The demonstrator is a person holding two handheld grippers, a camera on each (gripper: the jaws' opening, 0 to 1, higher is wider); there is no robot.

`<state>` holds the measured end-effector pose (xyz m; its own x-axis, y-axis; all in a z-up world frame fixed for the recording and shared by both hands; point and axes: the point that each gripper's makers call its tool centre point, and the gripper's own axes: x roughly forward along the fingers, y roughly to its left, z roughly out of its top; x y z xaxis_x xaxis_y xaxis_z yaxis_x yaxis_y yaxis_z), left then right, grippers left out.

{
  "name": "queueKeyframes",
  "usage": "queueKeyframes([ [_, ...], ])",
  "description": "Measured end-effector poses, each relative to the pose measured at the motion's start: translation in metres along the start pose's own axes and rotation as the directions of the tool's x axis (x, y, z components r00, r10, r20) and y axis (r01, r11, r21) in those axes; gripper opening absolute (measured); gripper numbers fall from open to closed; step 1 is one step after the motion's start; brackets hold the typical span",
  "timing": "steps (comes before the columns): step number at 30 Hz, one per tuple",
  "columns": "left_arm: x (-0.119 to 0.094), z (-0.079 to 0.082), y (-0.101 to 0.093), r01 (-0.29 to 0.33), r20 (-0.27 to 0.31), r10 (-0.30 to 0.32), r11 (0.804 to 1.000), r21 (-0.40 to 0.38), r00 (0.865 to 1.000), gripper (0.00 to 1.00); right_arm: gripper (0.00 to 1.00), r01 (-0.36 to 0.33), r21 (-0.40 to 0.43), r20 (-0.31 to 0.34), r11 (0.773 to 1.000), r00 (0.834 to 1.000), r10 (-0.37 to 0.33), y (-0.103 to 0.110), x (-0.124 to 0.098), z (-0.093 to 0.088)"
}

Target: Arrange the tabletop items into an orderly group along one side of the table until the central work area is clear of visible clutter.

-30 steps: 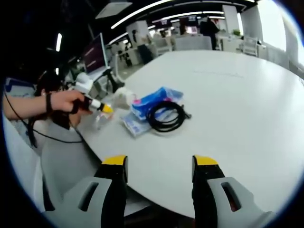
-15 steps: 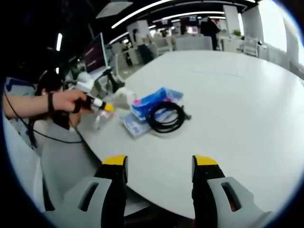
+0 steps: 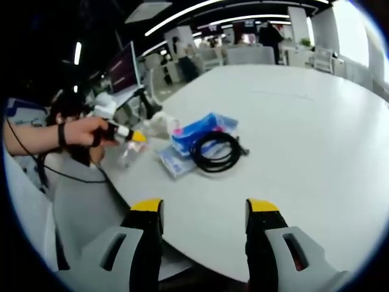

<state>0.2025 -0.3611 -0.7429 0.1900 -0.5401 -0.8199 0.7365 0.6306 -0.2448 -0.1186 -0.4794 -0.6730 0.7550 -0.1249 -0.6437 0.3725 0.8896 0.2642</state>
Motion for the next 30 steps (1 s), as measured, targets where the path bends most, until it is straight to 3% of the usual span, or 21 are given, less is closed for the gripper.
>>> queueKeyframes([
  [30,-0.033,0.018,-0.001,-0.011,0.119,0.002,0.997,0.075,0.993,0.39,0.53,0.005,0.014,0.007,1.0,1.0,-0.005,-0.002,-0.003,-0.005],
])
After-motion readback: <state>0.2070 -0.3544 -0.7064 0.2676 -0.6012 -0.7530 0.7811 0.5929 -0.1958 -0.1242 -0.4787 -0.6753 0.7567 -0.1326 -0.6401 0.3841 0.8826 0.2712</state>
